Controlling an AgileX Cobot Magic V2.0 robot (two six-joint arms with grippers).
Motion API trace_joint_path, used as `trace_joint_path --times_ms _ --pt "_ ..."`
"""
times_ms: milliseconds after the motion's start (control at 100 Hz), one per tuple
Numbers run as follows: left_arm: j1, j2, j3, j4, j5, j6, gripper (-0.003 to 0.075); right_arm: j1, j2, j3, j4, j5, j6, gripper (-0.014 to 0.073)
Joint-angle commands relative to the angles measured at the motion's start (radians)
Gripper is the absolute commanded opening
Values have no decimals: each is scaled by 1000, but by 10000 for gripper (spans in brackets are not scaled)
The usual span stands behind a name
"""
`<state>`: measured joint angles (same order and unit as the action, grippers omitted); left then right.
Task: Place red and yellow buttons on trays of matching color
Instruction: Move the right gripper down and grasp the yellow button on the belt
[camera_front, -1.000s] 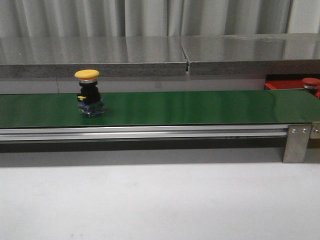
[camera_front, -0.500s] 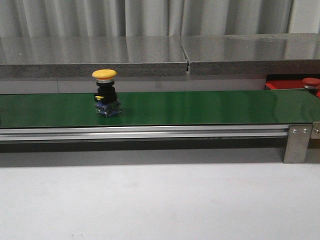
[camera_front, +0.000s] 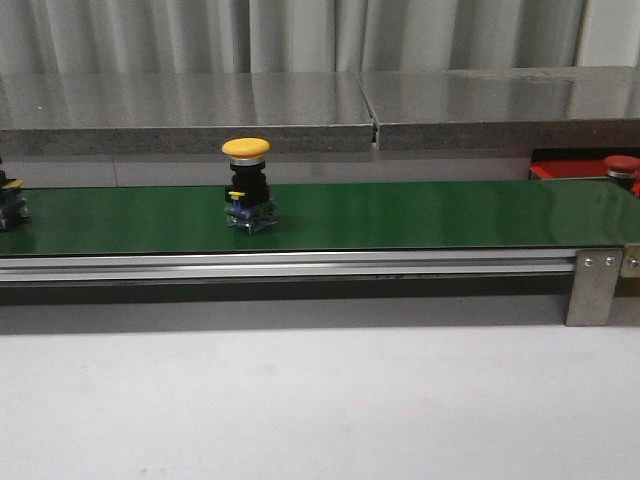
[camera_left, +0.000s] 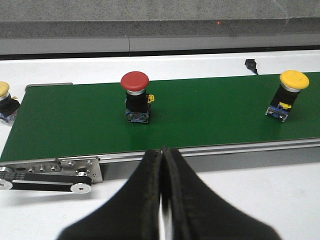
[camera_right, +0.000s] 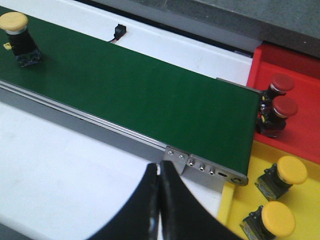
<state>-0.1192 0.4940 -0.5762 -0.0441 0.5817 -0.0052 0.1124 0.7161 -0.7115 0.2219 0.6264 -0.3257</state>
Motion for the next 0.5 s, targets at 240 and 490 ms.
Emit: trace_joint_path --times_ms 240,490 --pt "-8 4 -26 -9 -70 -10 -20 83 335 -300 11 63 -9 463" --pt "-8 4 -26 -9 -70 -10 -19 158 543 -472 11 110 -9 575"
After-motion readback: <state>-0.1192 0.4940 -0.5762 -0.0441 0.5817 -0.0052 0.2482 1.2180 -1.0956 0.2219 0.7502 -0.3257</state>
